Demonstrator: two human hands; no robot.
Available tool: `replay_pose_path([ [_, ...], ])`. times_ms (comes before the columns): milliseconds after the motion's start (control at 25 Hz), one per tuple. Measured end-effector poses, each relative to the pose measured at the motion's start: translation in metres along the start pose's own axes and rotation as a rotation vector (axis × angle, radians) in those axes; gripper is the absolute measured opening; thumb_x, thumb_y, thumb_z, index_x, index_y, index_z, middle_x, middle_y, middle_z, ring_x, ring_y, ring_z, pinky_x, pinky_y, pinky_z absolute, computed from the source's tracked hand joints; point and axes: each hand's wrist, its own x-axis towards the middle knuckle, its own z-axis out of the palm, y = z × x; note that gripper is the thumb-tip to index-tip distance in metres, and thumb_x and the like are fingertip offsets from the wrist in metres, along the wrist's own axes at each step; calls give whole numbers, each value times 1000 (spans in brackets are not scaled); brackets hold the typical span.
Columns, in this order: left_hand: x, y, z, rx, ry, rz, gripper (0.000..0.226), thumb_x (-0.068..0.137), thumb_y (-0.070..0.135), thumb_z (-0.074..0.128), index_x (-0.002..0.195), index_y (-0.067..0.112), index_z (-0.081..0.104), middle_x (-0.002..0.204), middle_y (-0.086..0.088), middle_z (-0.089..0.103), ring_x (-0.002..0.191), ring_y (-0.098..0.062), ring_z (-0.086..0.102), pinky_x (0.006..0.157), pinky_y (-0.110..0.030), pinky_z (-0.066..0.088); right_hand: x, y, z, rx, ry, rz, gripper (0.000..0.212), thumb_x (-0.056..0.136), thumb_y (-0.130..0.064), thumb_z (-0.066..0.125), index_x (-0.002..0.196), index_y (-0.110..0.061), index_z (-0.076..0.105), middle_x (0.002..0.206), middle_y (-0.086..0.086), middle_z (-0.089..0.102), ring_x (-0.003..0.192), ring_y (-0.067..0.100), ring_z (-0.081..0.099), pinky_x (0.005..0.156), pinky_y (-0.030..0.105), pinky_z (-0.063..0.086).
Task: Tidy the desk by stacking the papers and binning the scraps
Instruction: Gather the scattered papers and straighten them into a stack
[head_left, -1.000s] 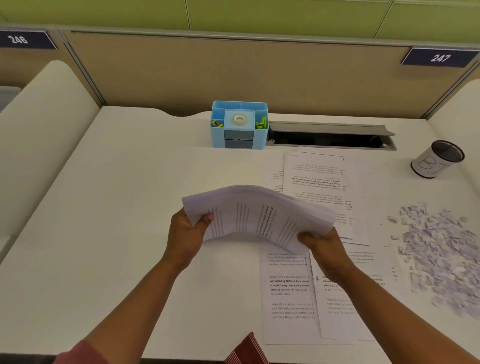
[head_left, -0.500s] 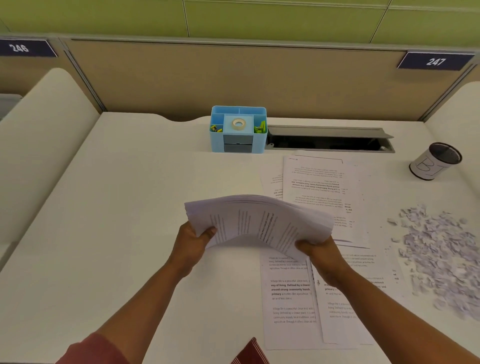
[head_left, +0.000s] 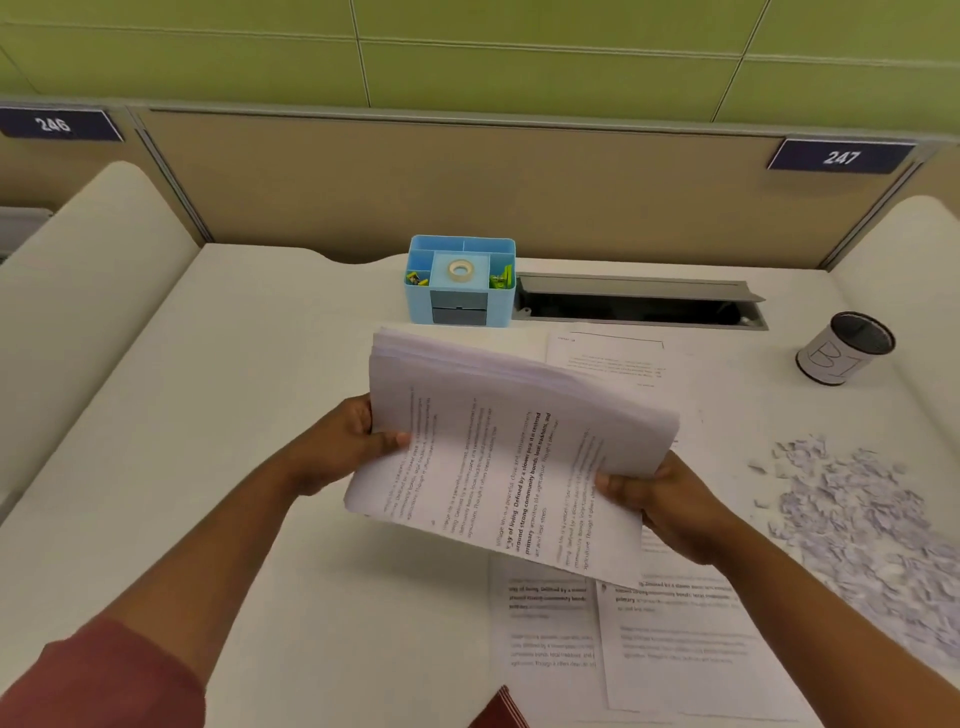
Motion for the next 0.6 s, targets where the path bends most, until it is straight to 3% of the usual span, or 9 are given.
replay_pose_path([
  [120, 9, 2, 24, -105, 65, -34, 41, 89, 14, 74, 128, 9, 61, 120, -13, 73, 107, -33, 71, 84, -38, 61, -8, 8, -25, 94, 9, 57, 36, 92, 2, 62, 127, -4, 62, 121, 21, 70, 112, 42, 67, 96, 63, 52],
  [280, 22, 5, 73, -222, 211, -126, 74, 59, 61, 90, 105, 10, 64, 108, -18, 73, 85, -30, 72, 65, -34, 59, -24, 16, -67, 209, 65, 87, 38, 87, 2, 64, 124, -6, 64, 119, 20, 71, 109, 40, 69, 95, 59, 54],
  [400, 24, 9, 136, -685, 221, -181, 79, 79, 75, 60, 123, 9, 63, 113, -18, 71, 90, -29, 69, 77, -41, 58, -30, 28, -92, 302, 171, 72, 35, 89, 3, 63, 122, -10, 64, 117, 15, 73, 107, 35, 71, 90, 54, 58],
  [480, 27, 19, 188, -894, 227, -188, 66, 91, 61, 51, 134, 11, 60, 124, -19, 69, 104, -32, 69, 90, -49, 58, -31, 34, -103, 333, 242, 37, 31, 91, 3, 63, 119, -11, 66, 116, 12, 74, 104, 31, 72, 85, 49, 60],
  [600, 41, 35, 258, -912, 339, -123, 41, 98, 19, 57, 139, 14, 54, 128, -16, 68, 109, -32, 69, 94, -52, 56, -30, 39, -109, 363, 323, -21, 26, 94, 1, 63, 114, -15, 67, 110, 6, 76, 100, 27, 73, 82, 47, 62],
])
